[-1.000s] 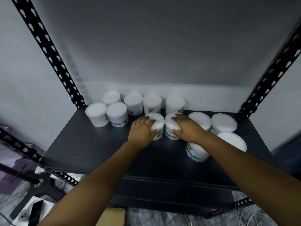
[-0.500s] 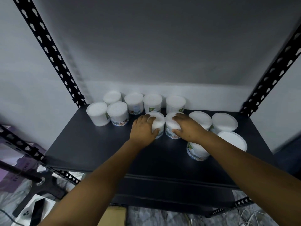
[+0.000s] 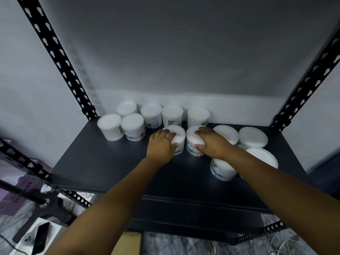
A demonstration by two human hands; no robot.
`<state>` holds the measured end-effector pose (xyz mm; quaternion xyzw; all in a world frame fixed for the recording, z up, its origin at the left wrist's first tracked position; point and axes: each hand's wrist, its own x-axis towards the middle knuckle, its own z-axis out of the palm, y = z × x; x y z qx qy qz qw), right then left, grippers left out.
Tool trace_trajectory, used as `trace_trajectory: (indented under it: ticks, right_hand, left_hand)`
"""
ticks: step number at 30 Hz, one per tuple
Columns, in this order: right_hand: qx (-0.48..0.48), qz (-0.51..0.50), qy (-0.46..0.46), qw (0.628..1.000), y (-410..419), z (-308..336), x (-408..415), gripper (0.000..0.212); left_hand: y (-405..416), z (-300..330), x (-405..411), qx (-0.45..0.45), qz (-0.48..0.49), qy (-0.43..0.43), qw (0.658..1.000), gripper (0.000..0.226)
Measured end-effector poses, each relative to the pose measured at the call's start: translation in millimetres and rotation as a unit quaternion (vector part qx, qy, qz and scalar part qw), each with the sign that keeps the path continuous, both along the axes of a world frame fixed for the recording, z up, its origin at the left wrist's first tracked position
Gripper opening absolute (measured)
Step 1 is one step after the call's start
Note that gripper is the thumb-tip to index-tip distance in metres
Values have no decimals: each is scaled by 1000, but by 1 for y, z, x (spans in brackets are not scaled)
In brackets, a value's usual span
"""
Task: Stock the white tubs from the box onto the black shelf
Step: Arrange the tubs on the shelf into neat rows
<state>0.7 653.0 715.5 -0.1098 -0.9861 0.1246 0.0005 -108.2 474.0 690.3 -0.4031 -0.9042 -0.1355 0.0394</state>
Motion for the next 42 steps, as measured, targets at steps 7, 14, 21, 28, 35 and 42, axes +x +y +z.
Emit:
trace_trajectory:
  ticks: [7, 14, 21, 28, 35, 42]
  right_hand:
    - [-3, 5, -2, 1000, 1, 2, 1, 60]
    - [1, 11, -1, 1000, 2, 3, 1, 61]
    - [1, 8, -3, 1000, 3, -1, 2, 65]
    - [1, 3, -3, 1000, 2, 0, 1, 64]
    - [-11, -1, 14, 1000, -2, -3, 3, 61]
    - [-5, 1, 15, 1000, -2, -2, 5, 60]
  left_hand:
    - [-5, 2, -3, 3, -11, -6, 1000, 52]
    - [-8, 0, -4, 1, -25, -13, 1000, 49]
    - [-5, 2, -1, -5, 1, -3, 1000, 49]
    - [-8, 3, 1, 3, 3, -17, 1000, 53]
    - [-11, -2, -4, -6, -13, -41, 999, 48]
    - [-12, -4, -6, 9, -3, -51, 999, 54]
